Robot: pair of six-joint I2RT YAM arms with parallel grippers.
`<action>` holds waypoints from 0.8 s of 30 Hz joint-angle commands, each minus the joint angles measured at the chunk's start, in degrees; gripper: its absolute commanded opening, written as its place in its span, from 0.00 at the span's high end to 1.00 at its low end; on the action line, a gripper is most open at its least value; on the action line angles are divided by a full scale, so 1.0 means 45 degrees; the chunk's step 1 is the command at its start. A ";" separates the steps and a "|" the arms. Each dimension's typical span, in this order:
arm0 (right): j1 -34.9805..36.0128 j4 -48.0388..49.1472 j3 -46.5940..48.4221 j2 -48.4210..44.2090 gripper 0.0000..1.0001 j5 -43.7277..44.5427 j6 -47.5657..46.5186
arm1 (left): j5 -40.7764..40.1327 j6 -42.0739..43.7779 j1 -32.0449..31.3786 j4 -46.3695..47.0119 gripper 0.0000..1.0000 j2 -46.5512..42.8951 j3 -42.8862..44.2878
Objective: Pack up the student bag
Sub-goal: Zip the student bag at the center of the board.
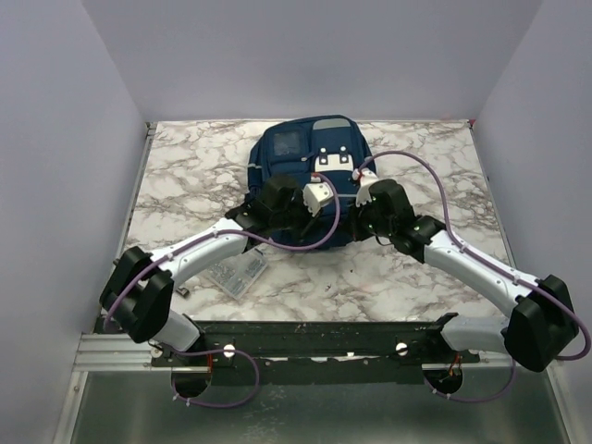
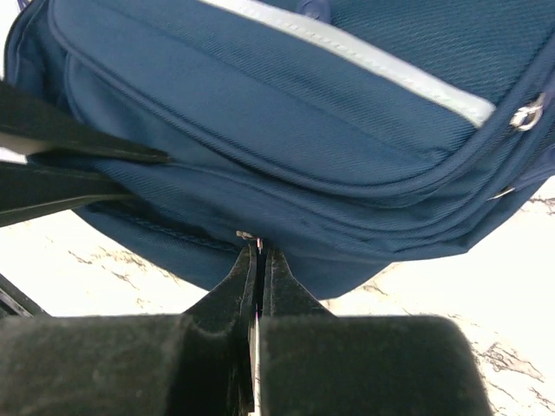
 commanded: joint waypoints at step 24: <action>-0.2303 0.1100 0.1268 0.3330 1.00 0.4790 0.1558 | -0.4373 0.1259 0.0656 0.0802 1.00 -0.6875 -0.2520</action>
